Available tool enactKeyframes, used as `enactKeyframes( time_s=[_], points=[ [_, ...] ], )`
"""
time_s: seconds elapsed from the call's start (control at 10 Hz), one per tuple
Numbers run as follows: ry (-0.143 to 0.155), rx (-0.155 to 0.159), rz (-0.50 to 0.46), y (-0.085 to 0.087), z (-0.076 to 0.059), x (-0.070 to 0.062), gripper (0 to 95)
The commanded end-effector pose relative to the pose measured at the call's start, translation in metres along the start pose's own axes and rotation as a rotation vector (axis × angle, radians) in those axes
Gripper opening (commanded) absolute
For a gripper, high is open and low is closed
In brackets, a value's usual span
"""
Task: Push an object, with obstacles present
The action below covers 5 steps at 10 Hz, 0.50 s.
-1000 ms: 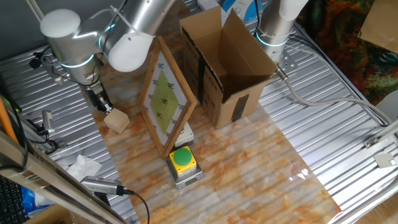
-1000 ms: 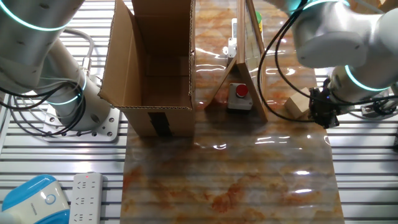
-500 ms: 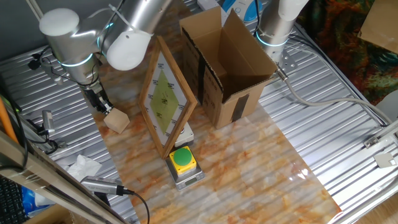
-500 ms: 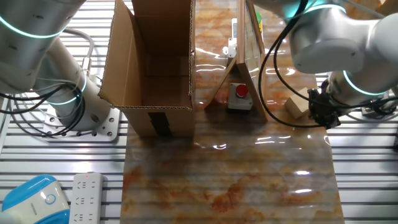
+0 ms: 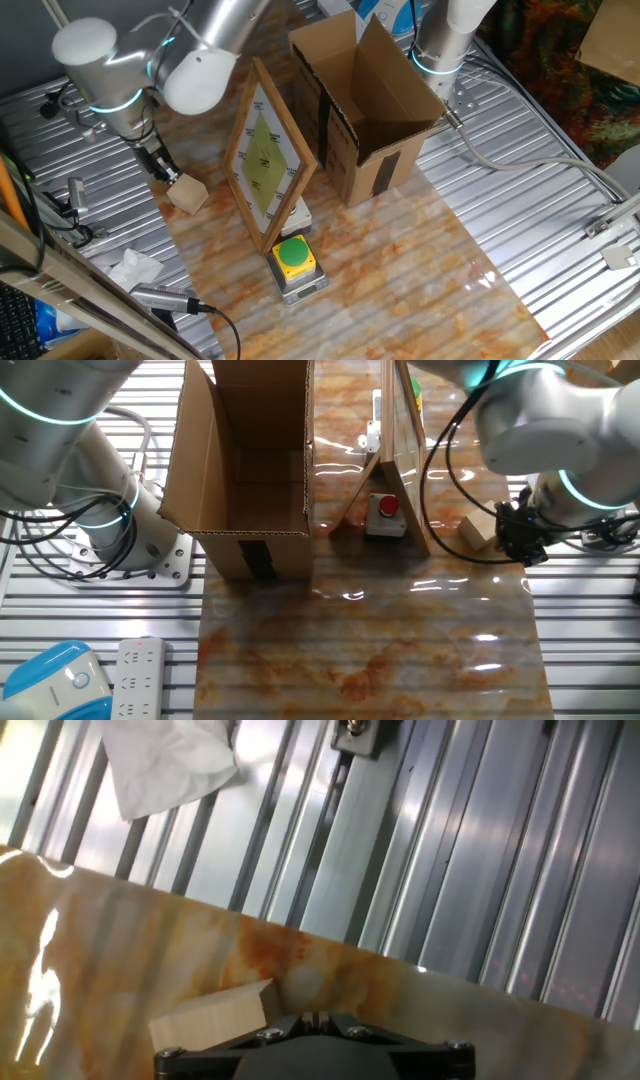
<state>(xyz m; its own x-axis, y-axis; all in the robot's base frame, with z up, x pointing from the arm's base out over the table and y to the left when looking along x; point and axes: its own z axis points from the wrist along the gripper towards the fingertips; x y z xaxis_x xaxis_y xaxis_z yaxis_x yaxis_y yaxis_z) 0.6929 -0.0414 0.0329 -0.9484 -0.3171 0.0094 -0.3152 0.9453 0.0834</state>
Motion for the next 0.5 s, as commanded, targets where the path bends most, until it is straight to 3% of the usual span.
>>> enactKeyframes(
  time_s=[0.1,0.5],
  points=[
    [0.011,0.013,-0.002,0.0011,-0.0012,0.0032,0.0],
    [0.018,0.021,0.006,0.0012,-0.0012,0.0040,0.0]
  ],
)
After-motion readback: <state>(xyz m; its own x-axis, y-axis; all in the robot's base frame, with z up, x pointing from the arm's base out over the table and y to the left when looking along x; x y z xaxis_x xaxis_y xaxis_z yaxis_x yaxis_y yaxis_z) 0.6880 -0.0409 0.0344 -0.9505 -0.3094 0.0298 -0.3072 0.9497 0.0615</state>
